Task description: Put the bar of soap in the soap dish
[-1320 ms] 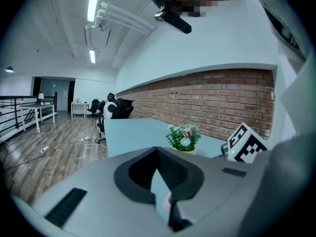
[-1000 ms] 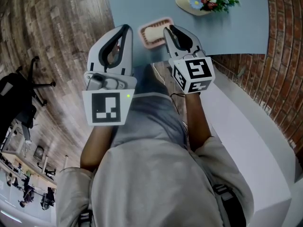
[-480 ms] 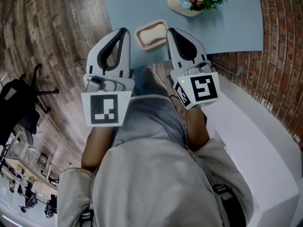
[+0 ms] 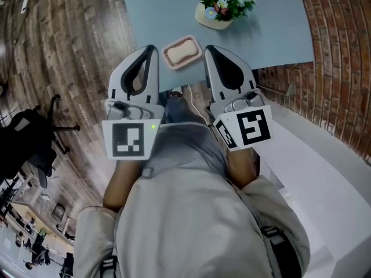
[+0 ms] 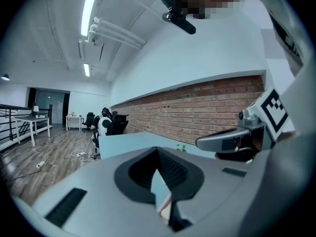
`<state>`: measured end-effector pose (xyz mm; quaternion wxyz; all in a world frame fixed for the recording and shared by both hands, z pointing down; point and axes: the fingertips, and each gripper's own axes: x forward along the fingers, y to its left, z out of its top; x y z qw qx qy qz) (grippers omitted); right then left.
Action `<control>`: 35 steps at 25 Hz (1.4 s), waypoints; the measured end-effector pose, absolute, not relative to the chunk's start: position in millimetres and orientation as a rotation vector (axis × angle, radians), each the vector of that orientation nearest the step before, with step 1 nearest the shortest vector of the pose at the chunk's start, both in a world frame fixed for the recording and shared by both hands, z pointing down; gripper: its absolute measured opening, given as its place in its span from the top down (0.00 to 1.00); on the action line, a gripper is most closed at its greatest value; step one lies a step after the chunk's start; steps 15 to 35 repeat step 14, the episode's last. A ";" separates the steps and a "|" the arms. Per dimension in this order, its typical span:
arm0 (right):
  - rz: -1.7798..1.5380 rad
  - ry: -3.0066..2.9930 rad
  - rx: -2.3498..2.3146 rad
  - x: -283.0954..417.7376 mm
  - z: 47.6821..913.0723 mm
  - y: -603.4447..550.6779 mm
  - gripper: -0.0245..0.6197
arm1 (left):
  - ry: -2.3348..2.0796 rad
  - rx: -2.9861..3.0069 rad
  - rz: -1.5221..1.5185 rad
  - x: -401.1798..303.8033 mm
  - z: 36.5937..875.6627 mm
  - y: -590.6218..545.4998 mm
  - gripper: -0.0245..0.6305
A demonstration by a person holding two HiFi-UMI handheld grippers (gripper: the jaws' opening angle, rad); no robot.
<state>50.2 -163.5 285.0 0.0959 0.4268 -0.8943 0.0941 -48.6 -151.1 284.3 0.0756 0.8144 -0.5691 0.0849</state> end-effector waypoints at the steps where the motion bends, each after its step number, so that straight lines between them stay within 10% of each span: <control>1: 0.273 -2.656 1.271 51.6 279.1 -161.2 0.94 | -1.706 2.451 0.254 -46.9 280.8 -149.0 0.96; 35: 0.205 -2.682 1.326 77.6 225.9 -132.1 0.94 | -1.731 2.493 0.186 -29.4 241.5 -122.6 0.96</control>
